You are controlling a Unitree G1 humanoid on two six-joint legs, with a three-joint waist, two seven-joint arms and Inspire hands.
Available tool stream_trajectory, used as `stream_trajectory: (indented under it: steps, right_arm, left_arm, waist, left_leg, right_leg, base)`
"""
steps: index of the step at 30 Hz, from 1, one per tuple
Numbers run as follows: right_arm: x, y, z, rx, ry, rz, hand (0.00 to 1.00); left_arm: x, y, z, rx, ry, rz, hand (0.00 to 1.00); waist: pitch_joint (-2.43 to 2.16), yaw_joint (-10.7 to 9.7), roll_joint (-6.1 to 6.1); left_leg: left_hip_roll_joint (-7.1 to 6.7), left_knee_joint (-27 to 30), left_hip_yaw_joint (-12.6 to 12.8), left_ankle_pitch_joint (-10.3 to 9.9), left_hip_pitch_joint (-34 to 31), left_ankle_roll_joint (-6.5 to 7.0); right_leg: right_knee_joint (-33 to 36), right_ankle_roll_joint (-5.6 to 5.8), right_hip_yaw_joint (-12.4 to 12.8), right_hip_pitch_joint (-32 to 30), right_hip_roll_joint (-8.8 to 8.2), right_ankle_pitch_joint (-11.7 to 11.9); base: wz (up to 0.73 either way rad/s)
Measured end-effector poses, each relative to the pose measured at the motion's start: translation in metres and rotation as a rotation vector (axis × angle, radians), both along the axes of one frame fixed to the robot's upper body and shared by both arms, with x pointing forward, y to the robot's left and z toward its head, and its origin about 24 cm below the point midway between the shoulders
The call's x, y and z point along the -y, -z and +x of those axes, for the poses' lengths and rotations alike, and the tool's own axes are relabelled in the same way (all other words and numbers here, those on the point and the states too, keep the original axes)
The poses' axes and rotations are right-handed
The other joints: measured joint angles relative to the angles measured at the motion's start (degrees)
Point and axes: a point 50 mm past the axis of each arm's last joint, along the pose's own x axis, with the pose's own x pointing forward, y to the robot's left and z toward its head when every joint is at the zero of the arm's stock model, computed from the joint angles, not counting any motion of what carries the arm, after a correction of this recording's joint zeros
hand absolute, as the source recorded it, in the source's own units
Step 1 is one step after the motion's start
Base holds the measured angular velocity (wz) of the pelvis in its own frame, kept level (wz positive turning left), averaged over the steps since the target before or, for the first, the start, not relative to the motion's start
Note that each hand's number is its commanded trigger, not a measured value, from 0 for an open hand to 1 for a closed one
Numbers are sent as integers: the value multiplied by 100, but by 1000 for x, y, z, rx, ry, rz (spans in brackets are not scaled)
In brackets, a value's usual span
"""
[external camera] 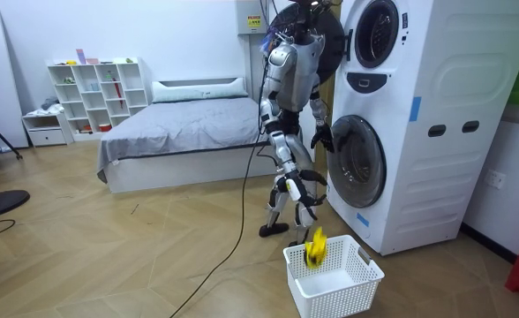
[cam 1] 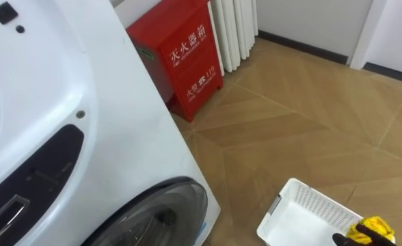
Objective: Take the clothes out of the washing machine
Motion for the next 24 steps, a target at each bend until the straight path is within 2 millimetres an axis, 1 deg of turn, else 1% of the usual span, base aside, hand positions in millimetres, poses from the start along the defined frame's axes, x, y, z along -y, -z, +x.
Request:
stream_trajectory:
  steps: [4, 9, 13, 19, 24]
  right_arm:
    - [-1, -1, 1, 19, -17, 0, 0]
    - [-2, 2, -2, 15, -35, 15, 0]
    - [-2, 4, -7, 5, -38, 21, 0]
    - [-2, 5, -7, 4, -39, 22, 0]
    - [-3, 5, -8, 2, -41, 25, 0]
  left_arm:
    - [2, 0, 1, 9, 0, -6, 0]
    - [6, 0, 2, 21, -16, -27, 0]
    - [6, 1, 0, 17, -26, -31, 0]
    - [6, 1, -1, 17, -65, -45, 0]
    - [7, 1, -2, 18, -74, -51, 0]
  waist:
    - [-2, -18, -1]
    - [-5, -20, -8]
    - [-6, -21, -9]
    - [-4, -21, -15]
    - [4, -18, -29]
  left_leg:
    - [-18, 2, -31, -5, -3, 6]
    - [-16, 9, -58, -5, -6, 6]
    - [-15, 1, -70, -5, 5, 6]
    - [-16, 11, -93, -5, 9, 6]
    - [-11, 4, -172, -4, 95, 7]
  right_leg:
    - [108, 0, -4, -37, -15, -81]
    - [108, 7, 1, -28, -16, -97]
    - [117, 1, -41, -26, -62, -106]
    - [116, 0, -46, -11, -65, -107]
    - [113, 1, -91, 93, -66, -130]
  base:
    - [5]
    - [3]
    - [0]
    - [0]
    - [7]
